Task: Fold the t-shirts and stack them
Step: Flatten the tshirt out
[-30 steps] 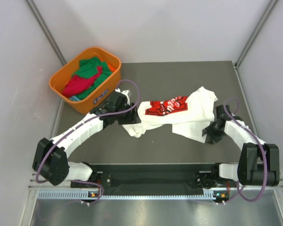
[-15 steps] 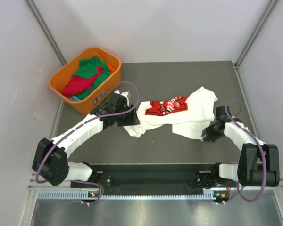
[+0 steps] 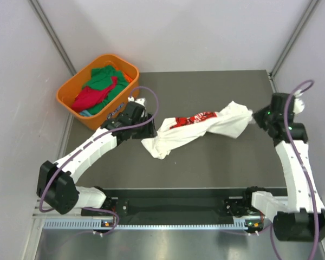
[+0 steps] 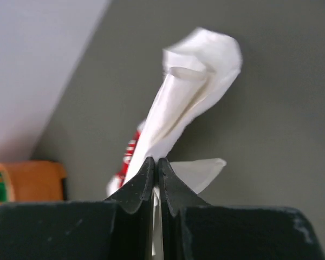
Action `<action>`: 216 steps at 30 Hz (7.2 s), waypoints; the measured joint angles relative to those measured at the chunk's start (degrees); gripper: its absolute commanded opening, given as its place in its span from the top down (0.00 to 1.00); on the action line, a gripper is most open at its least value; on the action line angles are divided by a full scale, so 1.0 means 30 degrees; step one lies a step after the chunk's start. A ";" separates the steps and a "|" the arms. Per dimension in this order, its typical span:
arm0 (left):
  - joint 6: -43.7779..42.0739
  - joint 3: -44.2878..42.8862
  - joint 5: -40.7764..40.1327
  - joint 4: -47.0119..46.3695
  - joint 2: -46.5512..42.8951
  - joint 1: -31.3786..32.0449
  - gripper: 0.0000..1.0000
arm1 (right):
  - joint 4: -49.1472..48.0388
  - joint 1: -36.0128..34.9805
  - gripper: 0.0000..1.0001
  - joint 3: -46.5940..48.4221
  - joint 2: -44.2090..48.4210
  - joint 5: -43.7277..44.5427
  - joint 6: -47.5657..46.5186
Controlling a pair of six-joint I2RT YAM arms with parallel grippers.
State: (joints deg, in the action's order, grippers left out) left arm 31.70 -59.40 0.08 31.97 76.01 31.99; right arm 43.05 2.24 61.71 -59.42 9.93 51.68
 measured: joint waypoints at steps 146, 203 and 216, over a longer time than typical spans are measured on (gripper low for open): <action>-0.5858 -0.6921 -0.7803 0.1800 1.0659 0.5610 1.00 | 0.1071 0.0940 1.00 -0.0568 0.4765 -0.0452 -0.2018; -0.1115 -1.2473 -0.2004 -0.0138 1.3406 -0.1027 0.41 | -0.1078 0.1049 1.00 0.5727 -0.0160 0.3672 -0.3585; -0.5348 -0.3963 -0.1843 0.0073 0.4685 0.8349 0.51 | -0.2521 0.1107 1.00 0.4022 -0.0401 0.2943 -0.3679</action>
State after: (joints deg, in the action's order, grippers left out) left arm 15.66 -71.29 -5.45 32.18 90.06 57.04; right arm 35.48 5.56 73.78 -60.62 18.76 40.64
